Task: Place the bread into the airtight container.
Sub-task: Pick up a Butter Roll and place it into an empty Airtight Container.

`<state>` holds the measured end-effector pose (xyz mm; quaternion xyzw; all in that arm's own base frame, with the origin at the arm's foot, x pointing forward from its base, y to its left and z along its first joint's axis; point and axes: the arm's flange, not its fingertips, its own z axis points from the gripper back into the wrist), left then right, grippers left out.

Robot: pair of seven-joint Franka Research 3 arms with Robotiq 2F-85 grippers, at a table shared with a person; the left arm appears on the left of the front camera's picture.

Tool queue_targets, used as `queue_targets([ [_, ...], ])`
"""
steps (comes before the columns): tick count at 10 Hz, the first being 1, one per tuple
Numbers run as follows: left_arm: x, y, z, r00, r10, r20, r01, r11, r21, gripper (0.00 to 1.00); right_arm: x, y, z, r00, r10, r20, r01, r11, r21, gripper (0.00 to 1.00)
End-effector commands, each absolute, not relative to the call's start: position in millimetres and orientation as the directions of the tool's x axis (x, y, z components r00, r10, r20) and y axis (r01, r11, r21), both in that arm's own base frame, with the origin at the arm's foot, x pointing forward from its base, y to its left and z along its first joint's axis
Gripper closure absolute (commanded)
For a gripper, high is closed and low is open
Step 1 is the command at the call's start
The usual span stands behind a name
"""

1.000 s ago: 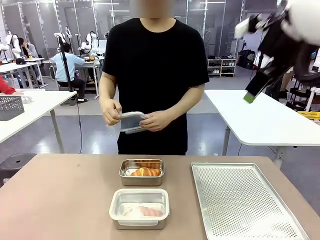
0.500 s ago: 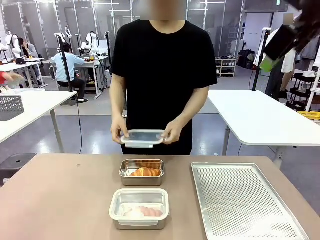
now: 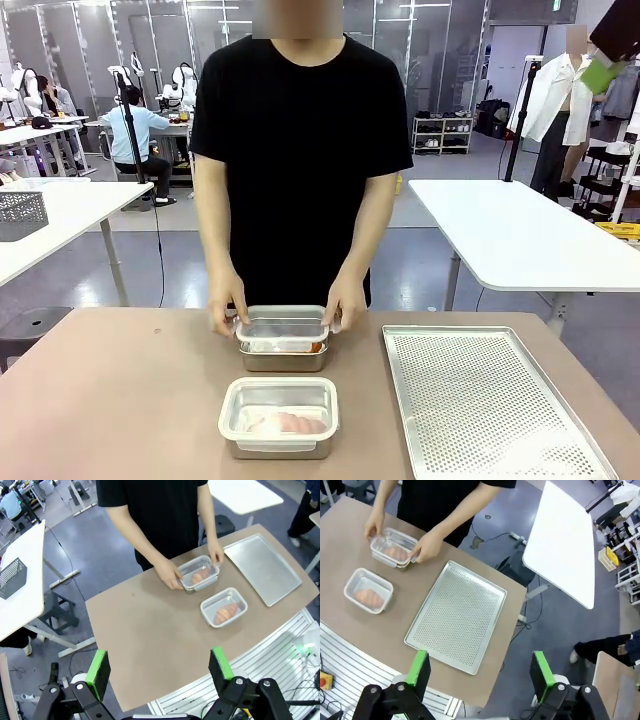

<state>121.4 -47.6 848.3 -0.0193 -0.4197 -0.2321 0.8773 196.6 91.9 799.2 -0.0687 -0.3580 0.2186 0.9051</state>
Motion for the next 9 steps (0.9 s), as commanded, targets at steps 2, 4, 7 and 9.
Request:
queue_targets([
  [2,115.0,-48.2,850.8,0.531,-0.392,0.751,0.423,0.891,0.166,0.00,195.2,91.2,803.1,0.646,0.441,0.623,-0.338,0.897,-0.285,0.00],
  [4,115.0,-48.2,850.8,0.531,-0.392,0.751,0.423,0.891,0.166,0.00,195.2,91.2,803.1,0.646,0.441,0.623,-0.338,0.897,-0.285,0.00],
  [7,115.0,-48.2,850.8,0.531,-0.392,0.751,0.423,0.891,0.166,0.00,195.2,91.2,803.1,0.646,0.441,0.623,-0.338,0.897,-0.285,0.00],
  [9,115.0,-48.2,850.8,0.531,-0.392,0.751,0.423,0.891,0.166,0.00,195.2,91.2,803.1,0.646,0.441,0.623,-0.338,0.897,-0.285,0.00],
])
